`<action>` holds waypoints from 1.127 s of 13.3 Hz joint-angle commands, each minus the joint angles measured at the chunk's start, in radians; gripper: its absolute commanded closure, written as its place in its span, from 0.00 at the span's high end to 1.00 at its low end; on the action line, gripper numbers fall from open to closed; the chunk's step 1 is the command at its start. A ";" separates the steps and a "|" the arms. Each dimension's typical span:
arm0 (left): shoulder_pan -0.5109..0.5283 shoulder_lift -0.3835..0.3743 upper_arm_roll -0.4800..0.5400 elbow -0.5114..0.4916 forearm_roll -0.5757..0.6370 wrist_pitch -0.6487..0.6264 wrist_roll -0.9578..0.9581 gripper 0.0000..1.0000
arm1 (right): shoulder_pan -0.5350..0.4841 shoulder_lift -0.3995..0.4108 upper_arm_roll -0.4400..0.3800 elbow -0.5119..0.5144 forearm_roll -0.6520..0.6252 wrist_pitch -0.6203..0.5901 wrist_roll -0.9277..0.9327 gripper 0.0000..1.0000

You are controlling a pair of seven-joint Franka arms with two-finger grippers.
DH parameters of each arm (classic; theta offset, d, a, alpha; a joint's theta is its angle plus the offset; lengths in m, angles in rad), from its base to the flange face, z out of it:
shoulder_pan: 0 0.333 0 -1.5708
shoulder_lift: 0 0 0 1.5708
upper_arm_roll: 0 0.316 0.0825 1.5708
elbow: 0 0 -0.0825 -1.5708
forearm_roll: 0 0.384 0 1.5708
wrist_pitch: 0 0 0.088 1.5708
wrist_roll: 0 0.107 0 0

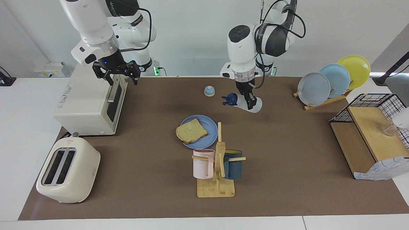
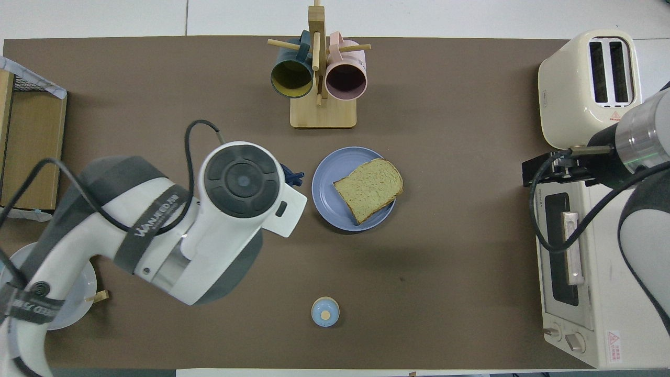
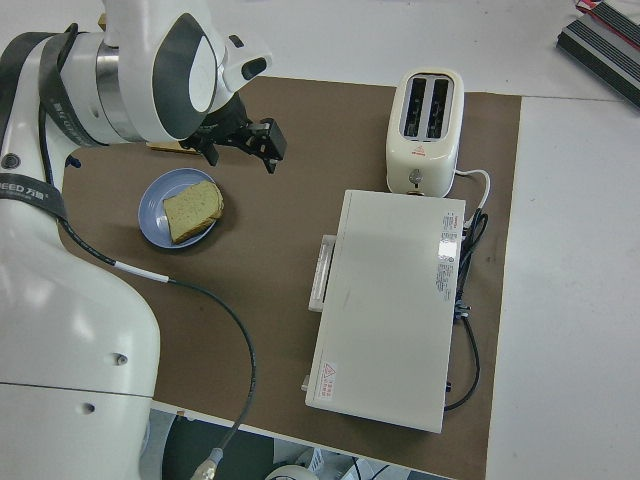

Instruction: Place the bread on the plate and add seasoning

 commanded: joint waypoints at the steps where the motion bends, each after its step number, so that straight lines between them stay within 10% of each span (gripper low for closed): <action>1: -0.066 0.100 0.009 0.129 0.088 -0.128 -0.053 0.00 | -0.002 0.073 -0.032 0.061 -0.021 -0.020 -0.074 1.00; 6: -0.174 0.393 0.020 0.371 0.237 -0.320 -0.087 0.00 | -0.002 0.079 -0.049 0.100 -0.020 -0.031 -0.089 1.00; 12: -0.203 0.461 0.020 0.417 0.393 -0.403 -0.087 0.00 | 0.011 0.019 -0.075 0.035 -0.016 -0.051 -0.146 1.00; 15: -0.223 0.717 0.067 0.665 0.444 -0.547 -0.083 0.00 | 0.011 0.022 -0.082 0.035 -0.016 0.000 -0.183 1.00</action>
